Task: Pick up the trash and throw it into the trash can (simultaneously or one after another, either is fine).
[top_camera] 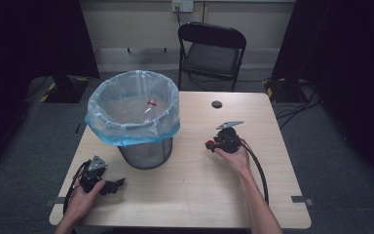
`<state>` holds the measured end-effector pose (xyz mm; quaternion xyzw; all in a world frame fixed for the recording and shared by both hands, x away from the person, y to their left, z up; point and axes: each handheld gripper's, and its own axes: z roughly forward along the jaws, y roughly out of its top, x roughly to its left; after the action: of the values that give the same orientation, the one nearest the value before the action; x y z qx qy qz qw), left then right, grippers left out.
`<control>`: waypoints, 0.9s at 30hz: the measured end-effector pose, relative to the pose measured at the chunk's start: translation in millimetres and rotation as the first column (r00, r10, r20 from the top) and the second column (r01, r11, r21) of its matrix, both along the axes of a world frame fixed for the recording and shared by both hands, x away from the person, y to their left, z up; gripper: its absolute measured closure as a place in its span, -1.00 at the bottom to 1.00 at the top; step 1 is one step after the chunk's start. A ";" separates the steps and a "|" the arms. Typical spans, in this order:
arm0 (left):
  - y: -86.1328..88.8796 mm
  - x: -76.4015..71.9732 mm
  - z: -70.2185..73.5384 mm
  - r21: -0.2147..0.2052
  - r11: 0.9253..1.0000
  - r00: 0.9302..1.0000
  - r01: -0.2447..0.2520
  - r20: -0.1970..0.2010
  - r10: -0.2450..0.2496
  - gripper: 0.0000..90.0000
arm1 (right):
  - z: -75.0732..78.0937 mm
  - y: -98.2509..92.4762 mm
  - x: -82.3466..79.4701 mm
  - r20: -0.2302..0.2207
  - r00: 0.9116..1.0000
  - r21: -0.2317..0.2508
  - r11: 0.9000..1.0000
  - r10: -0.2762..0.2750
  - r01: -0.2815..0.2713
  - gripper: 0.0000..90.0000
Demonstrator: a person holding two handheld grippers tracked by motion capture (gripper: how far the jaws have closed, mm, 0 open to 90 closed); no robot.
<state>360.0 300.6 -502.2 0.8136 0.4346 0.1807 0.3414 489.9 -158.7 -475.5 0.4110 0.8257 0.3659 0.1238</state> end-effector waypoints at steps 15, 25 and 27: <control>0.0 -0.1 -0.1 0.000 1.000 1.000 -0.001 0.001 0.001 -1.00 | -15.5 8.6 -1.8 0.066 0.998 -0.075 0.997 -0.005 0.010 0.23; -0.3 -0.4 -0.1 -0.001 1.000 1.000 -0.004 0.001 0.004 -1.00 | -17.7 8.4 -6.1 0.083 0.996 -0.057 0.998 -0.021 0.026 0.32; -0.3 -0.4 -0.1 -0.001 1.000 1.000 -0.004 0.001 0.004 -1.00 | -17.7 8.3 -6.1 0.081 0.996 -0.052 0.998 -0.027 0.031 0.32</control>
<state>359.6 300.3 -502.3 0.8122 0.4363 0.1817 0.3419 483.8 -150.4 -493.2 0.4047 0.8235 0.3579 0.1731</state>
